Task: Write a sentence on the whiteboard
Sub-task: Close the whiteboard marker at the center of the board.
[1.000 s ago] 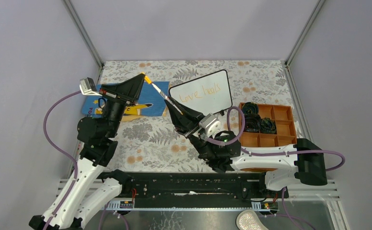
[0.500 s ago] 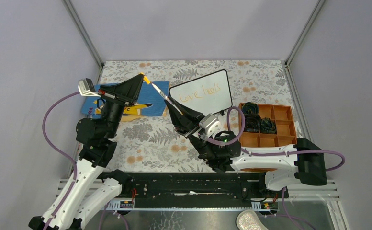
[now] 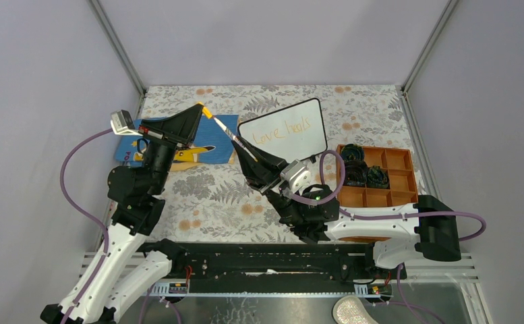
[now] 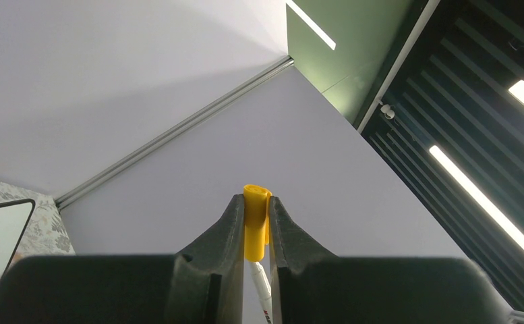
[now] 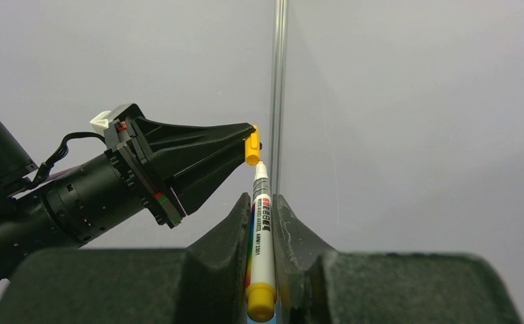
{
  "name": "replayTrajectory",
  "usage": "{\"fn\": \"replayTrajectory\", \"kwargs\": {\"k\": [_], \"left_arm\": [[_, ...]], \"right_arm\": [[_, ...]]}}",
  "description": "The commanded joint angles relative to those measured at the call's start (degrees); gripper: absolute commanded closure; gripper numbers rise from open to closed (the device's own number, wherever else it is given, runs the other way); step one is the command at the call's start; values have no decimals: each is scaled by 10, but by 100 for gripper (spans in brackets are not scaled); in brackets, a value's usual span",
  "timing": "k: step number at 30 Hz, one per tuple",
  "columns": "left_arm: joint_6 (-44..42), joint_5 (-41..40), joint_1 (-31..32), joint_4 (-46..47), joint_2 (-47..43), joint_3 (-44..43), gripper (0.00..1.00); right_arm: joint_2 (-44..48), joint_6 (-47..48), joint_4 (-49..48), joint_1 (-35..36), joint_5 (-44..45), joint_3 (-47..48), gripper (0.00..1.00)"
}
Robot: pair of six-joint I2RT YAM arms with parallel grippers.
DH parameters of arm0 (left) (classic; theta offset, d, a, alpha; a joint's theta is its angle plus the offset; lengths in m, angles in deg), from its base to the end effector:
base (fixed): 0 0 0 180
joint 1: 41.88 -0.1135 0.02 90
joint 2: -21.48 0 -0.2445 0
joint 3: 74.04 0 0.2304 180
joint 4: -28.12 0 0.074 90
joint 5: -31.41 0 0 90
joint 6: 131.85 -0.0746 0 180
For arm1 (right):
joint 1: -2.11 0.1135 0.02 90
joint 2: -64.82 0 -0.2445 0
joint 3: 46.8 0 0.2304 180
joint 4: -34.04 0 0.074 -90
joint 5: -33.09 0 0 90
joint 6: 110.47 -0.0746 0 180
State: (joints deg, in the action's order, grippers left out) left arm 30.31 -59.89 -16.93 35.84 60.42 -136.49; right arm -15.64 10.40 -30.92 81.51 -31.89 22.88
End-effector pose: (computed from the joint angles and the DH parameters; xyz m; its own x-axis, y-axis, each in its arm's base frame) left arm 0.1532 -0.0694 0.4361 -0.2407 -0.9377 -0.2508 0.5713 0.0720 -0.8176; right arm 0.0841 0.2780 0.4263 0.5617 0.4738 -0.6783 -0.6489 0.7608 -0.0059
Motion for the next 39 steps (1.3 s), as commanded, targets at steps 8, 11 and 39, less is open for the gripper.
{"fn": "replayTrajectory", "kwargs": {"k": [8, 11, 39], "left_arm": [[-23, -27, -3, 9, -10, -10, 100], [-23, -29, -3, 10, -8, -11, 100], [-11, -7, -3, 27, -3, -8, 100]], "right_arm": [[16, -5, -27, 2, 12, 4, 100], [17, -6, -27, 2, 11, 3, 100], [12, -6, -23, 2, 10, 9, 100]]}}
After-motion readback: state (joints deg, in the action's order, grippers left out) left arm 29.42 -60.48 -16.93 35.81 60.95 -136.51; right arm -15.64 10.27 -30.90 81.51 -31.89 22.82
